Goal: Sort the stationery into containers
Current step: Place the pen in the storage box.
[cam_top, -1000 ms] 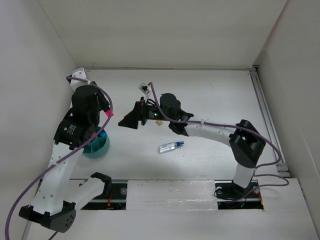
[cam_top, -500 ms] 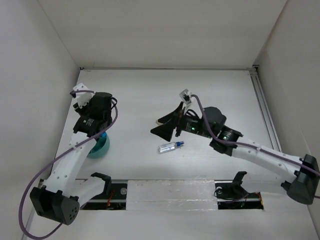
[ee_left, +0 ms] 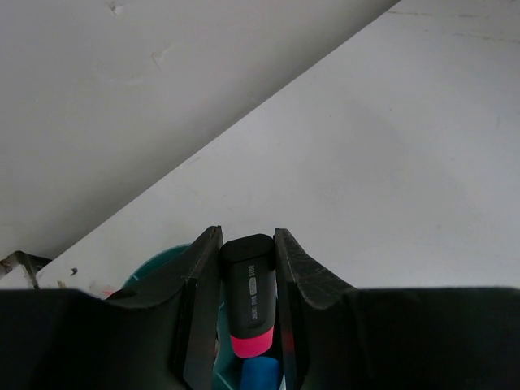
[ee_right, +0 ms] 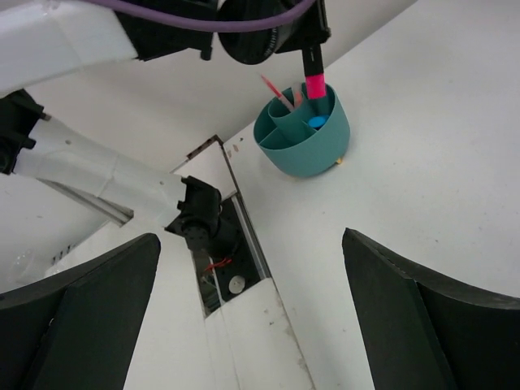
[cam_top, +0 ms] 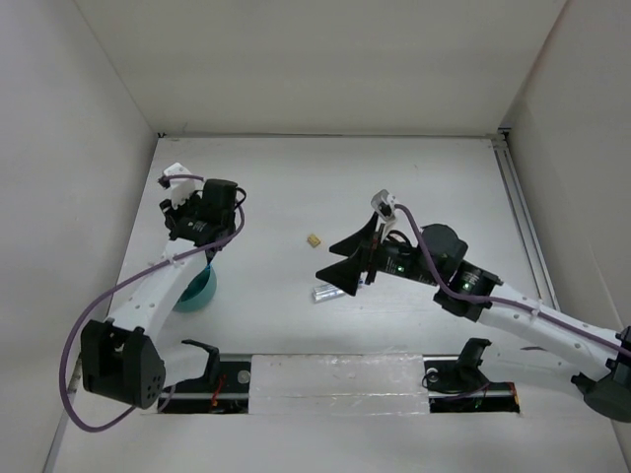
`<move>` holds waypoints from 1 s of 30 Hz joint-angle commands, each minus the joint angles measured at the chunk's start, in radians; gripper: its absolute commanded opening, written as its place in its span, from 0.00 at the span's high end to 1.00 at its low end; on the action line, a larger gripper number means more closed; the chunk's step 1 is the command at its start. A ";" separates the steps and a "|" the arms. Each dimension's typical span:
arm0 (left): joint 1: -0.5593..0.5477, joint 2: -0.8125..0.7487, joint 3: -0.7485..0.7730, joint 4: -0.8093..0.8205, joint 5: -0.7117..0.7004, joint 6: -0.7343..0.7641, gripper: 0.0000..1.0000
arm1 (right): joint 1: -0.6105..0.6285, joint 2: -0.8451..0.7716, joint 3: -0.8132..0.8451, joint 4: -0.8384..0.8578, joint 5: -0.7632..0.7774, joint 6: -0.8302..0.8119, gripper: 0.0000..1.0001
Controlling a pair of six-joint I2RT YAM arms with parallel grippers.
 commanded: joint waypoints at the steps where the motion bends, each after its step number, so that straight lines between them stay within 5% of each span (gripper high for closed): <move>1: 0.003 0.044 0.027 0.002 -0.081 -0.027 1.00 | 0.004 -0.051 -0.009 0.021 -0.020 -0.031 0.00; 22: 0.003 0.096 -0.016 -0.170 -0.090 -0.245 1.00 | 0.004 -0.175 -0.037 -0.027 0.043 -0.049 0.00; 30: -0.040 0.217 0.060 -0.453 -0.153 -0.543 0.95 | 0.004 -0.184 -0.037 -0.027 0.052 -0.059 0.00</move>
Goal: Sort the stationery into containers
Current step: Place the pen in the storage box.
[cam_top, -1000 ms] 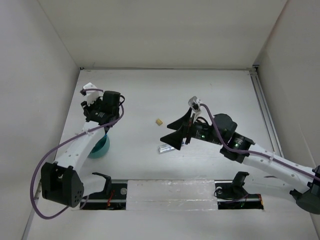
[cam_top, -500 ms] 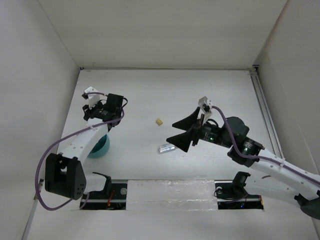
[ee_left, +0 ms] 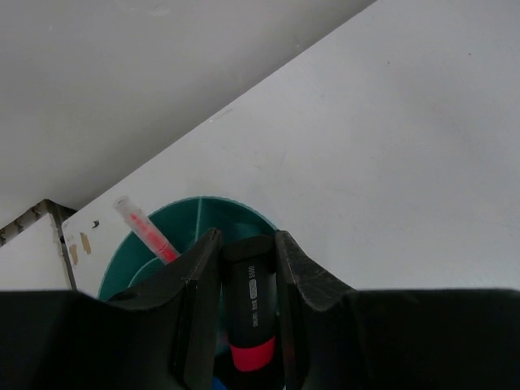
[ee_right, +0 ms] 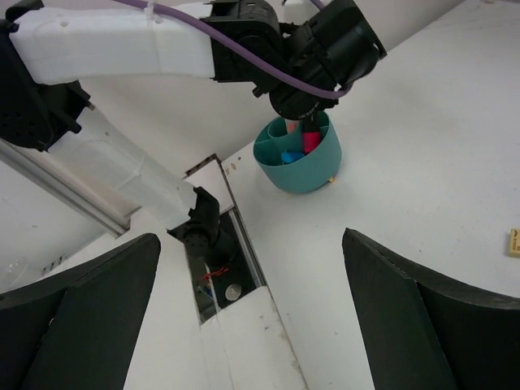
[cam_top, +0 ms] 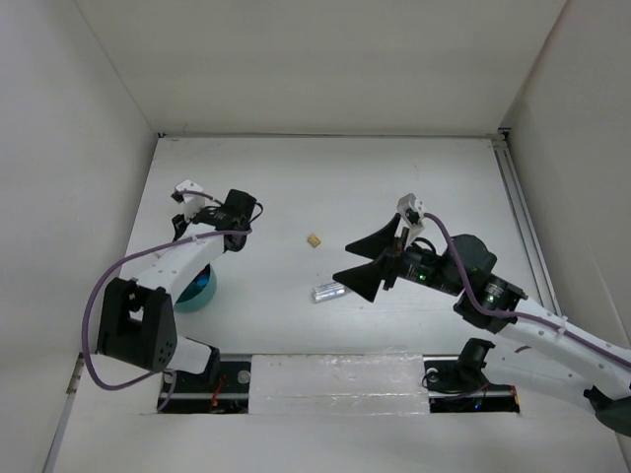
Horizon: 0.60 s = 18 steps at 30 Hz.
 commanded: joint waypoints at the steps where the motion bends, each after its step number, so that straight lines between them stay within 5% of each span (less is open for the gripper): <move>1: -0.004 0.030 0.064 -0.189 -0.061 -0.202 0.93 | 0.004 -0.019 0.003 0.020 0.015 -0.022 0.00; 9: -0.004 -0.008 0.074 -0.221 -0.061 -0.238 0.78 | 0.004 0.001 0.003 0.020 0.015 -0.022 0.00; 12: -0.004 -0.060 0.061 -0.192 -0.061 -0.194 1.00 | 0.004 0.010 0.003 0.020 0.015 -0.022 0.00; 18: -0.004 -0.137 0.043 -0.108 -0.038 -0.085 1.00 | 0.004 0.010 0.003 0.020 0.015 -0.022 0.00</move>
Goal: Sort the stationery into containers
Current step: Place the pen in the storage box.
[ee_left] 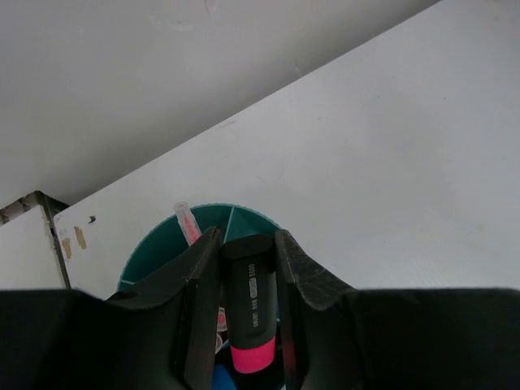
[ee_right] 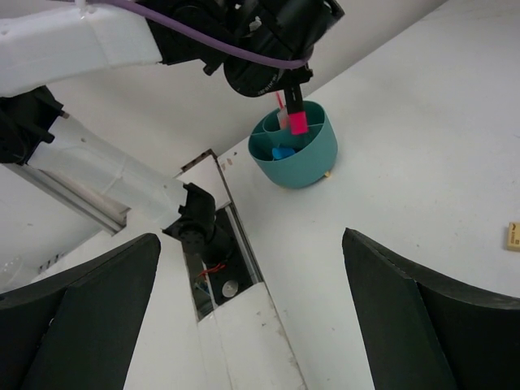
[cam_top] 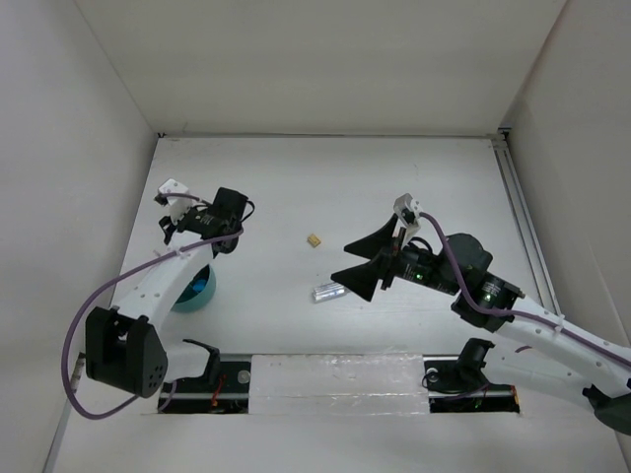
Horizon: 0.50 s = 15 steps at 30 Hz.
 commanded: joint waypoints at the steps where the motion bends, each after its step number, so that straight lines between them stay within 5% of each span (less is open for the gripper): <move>1: 0.000 -0.050 -0.007 0.039 -0.036 0.033 1.00 | 0.004 -0.006 0.003 0.025 0.021 -0.018 0.00; 15: 0.000 -0.043 -0.018 0.095 -0.026 0.095 1.00 | 0.004 -0.006 0.003 0.025 0.021 -0.018 0.00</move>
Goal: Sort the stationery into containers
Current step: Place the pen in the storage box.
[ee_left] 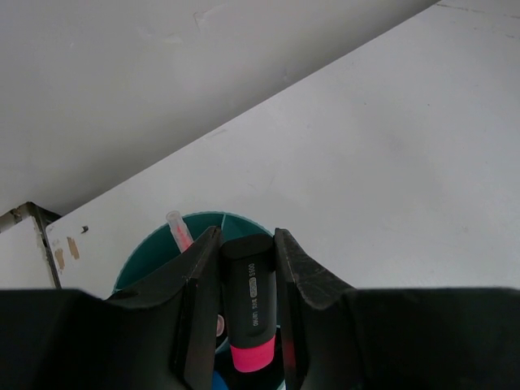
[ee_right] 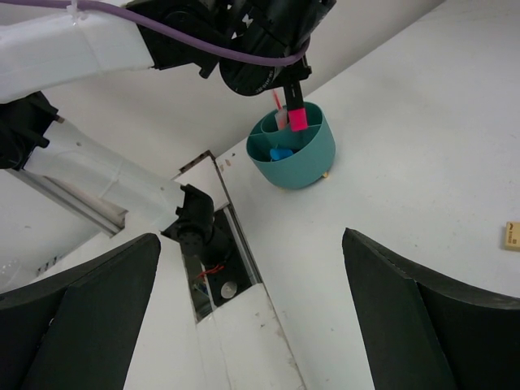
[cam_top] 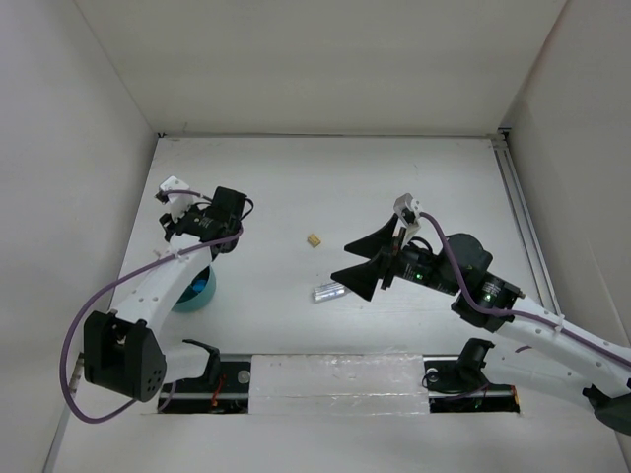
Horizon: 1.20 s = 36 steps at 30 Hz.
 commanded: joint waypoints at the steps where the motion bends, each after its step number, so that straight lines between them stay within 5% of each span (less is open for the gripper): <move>1: 0.000 0.006 0.009 -0.034 -0.036 -0.023 1.00 | 0.004 -0.006 0.003 0.025 0.013 -0.018 0.00; 11: 0.000 -0.003 0.009 -0.022 -0.026 -0.002 1.00 | 0.004 -0.015 0.003 0.025 0.013 -0.018 0.00; 14: -0.160 -0.023 0.000 -0.033 -0.110 -0.002 1.00 | 0.004 0.004 0.003 0.025 0.004 -0.018 0.00; 19: -0.211 0.009 0.032 -0.226 -0.144 -0.206 1.00 | 0.004 0.005 0.003 0.025 -0.005 -0.018 0.00; 31: -0.211 -0.011 0.014 -0.250 -0.229 -0.230 1.00 | 0.004 0.005 0.003 0.025 -0.026 -0.018 0.00; 36: -0.211 0.069 0.066 -0.422 -0.268 -0.442 1.00 | 0.004 0.005 0.003 0.025 -0.026 -0.018 0.00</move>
